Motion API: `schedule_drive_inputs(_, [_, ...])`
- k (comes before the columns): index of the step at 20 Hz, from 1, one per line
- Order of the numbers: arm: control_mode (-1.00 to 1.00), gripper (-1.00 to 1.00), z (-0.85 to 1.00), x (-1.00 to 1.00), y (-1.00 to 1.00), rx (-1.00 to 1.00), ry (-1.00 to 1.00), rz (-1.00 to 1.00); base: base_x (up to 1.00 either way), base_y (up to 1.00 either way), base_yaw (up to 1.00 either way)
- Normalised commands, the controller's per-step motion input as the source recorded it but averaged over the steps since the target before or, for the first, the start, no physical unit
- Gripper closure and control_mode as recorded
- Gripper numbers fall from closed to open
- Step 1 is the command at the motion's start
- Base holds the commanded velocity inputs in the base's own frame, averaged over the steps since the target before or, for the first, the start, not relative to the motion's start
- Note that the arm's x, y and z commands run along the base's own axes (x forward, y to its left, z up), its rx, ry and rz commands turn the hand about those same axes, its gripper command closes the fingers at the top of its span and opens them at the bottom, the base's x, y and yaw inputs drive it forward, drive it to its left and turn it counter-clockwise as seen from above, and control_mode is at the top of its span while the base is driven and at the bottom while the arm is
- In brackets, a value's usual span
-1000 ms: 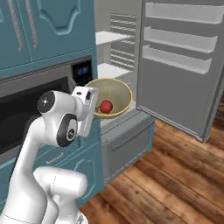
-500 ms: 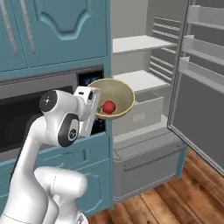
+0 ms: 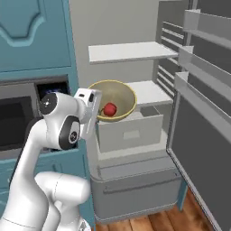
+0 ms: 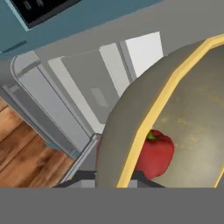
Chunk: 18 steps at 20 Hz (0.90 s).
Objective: Move the cup from next to the sink to the open cabinet. Then, move the bowl with the bell pepper to the fridge to clear the area for faucet cleaning.
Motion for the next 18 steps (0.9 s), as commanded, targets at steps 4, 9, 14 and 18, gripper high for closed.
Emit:
schedule_drive_inputs(4, [1.00, 1.00, 0.00, 0.00, 0.00, 0.00, 0.00, 0.00, 0.15, -0.62, 0.46])
schedule_drive_inputs(9, [1.00, 1.00, 0.00, 0.00, 0.00, 0.00, 0.00, 0.00, 0.04, -0.66, 0.47])
schedule_drive_inputs(14, [1.00, 1.00, 0.00, 0.00, 0.00, 0.00, 0.00, 0.00, 0.10, -0.70, 0.31])
schedule_drive_inputs(18, [1.00, 1.00, 0.00, 0.00, 0.00, 0.00, 0.00, 0.00, 0.34, -0.28, 0.18])
